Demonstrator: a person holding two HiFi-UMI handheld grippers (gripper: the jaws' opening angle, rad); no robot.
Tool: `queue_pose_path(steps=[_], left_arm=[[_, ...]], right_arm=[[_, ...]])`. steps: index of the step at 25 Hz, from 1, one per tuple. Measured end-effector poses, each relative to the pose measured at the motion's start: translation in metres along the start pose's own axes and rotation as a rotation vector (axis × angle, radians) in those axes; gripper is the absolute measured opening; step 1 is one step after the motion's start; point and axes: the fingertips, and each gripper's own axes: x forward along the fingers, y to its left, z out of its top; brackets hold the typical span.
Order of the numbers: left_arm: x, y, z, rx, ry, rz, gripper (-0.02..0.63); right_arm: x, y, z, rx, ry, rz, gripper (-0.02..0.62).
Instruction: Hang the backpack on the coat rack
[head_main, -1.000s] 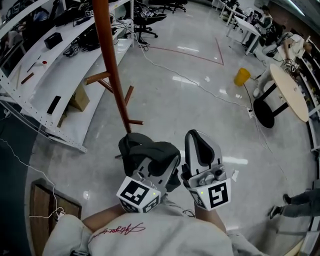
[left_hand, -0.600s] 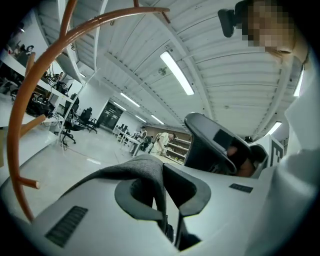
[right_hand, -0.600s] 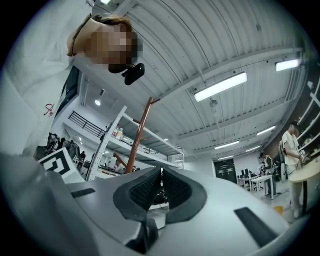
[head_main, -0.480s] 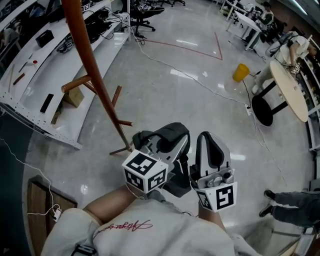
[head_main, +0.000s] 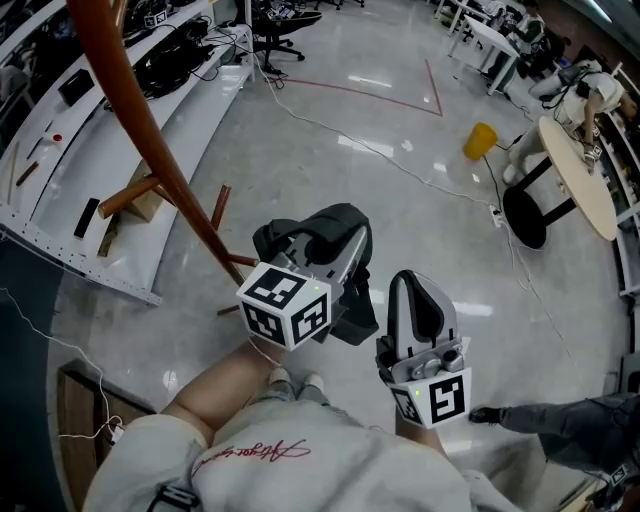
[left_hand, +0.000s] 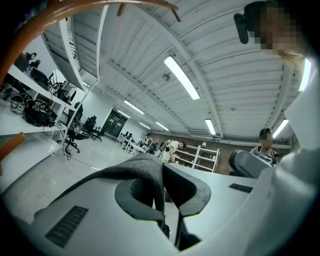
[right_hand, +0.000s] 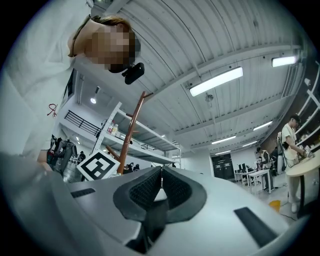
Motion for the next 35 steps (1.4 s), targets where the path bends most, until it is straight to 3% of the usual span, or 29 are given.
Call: queue_pose_path(steps=[7, 14, 17, 22, 35], left_arm=[[0.034, 0.068, 0.033, 0.0, -0.012, 0.079, 0.043], [0.022, 0.126, 0.076, 0.028, -0.088, 0.191, 0.043], [0.02, 0.141, 0.079, 0.039, -0.08, 0.217, 0.043], [0.024, 0.166, 0.079, -0.01, -0.068, 0.256, 0.043], [-0.017, 0.16, 0.08, 0.042, -0.141, 0.333, 0.043]], right_arm=[[0.021, 0.001, -0.017, 0.03, 0.034, 0.032, 0.021], [0.042, 0.002, -0.03, 0.053, 0.054, 0.057, 0.021], [0.049, 0.006, -0.036, 0.065, 0.06, 0.068, 0.021], [0.056, 0.013, -0.043, 0.084, 0.076, 0.09, 0.021], [0.064, 0.022, -0.054, 0.117, 0.097, 0.112, 0.021]])
